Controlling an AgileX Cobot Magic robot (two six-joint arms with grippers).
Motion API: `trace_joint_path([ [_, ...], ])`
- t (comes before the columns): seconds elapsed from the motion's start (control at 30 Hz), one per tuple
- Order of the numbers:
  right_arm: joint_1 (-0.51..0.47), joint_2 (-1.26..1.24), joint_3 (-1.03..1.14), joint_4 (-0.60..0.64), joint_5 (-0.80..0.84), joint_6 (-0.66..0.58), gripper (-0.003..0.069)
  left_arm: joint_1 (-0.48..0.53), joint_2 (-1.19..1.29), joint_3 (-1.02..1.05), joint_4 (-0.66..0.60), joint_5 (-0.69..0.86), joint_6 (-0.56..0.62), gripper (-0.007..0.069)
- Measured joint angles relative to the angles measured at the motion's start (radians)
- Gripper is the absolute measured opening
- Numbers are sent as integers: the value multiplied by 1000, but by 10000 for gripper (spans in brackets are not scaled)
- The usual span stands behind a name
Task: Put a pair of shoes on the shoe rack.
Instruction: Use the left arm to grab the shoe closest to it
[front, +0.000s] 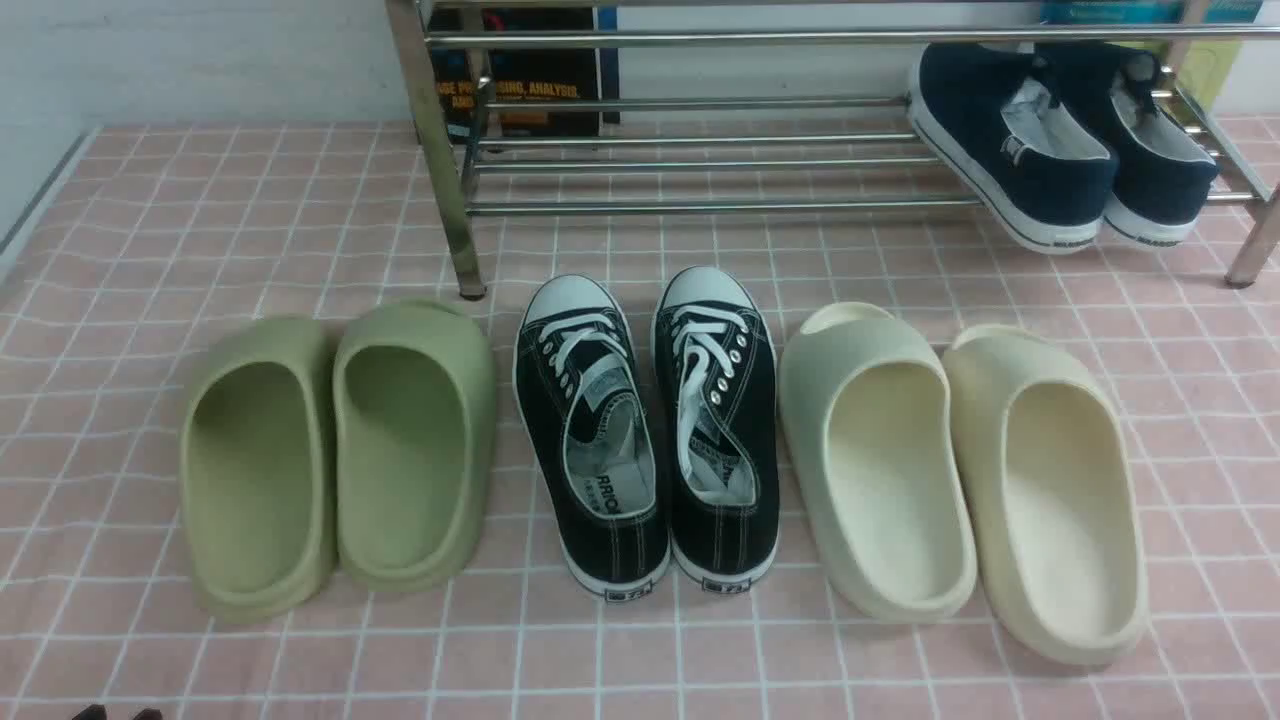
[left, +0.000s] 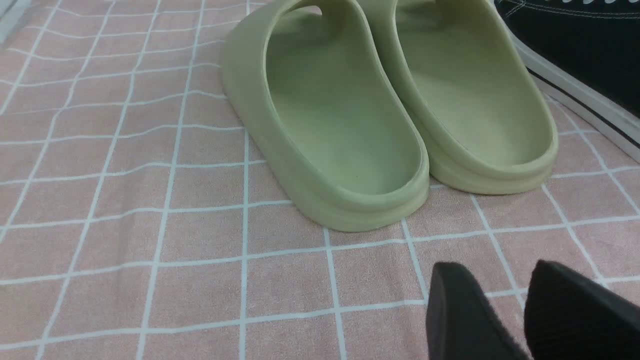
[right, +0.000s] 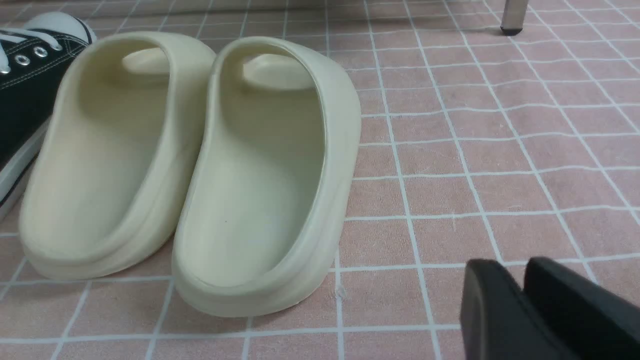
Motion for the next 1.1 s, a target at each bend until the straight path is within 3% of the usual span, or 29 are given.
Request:
trace_joint_path([
  [1.1, 0, 0, 0, 0, 0, 0, 139, 0, 0, 0, 47, -4, 0, 239],
])
